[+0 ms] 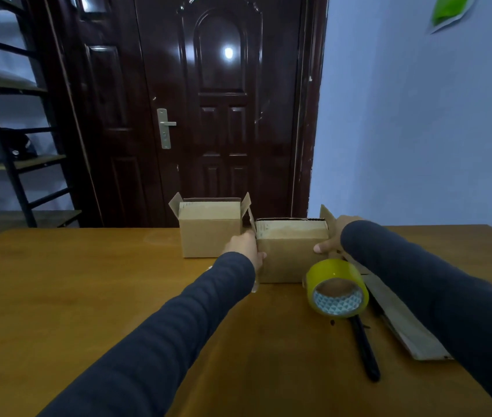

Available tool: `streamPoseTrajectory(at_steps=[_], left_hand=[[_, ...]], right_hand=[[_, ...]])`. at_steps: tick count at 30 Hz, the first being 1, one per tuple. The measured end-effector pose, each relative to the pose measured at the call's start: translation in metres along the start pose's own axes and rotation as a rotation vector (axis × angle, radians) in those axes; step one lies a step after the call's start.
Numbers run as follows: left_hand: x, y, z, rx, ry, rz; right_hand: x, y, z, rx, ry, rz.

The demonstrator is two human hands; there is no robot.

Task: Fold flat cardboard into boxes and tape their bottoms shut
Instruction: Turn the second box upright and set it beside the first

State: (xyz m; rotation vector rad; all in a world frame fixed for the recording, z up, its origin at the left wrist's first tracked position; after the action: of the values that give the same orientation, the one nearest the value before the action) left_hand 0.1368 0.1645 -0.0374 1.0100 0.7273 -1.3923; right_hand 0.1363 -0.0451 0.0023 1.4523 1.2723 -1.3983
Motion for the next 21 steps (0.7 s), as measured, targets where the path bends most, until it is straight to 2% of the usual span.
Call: streamPoseTrajectory(at_steps=[8,21], left_hand=[[0.020,0.041,0.016,-0.016,-0.054,0.000],[0.038,0.081,0.018,-0.021,-0.012,0.059]], right_hand=[[0.005,0.043,0.019,0.109,0.193,0.022],[0.009,0.087,0.017,0.139,0.266,0.079]])
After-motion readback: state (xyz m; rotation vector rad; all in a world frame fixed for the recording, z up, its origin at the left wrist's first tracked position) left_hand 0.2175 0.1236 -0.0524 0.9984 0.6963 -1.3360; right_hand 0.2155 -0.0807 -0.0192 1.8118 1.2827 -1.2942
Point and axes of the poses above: each hand's wrist, its own y-axis towards the middle knuckle, its own x-axis out of the palm, z = x × y, the point moved 3 cm from there along y, towards the middle knuckle, and after that the axes turned 2 degrees about y, right-handed, at the moved point
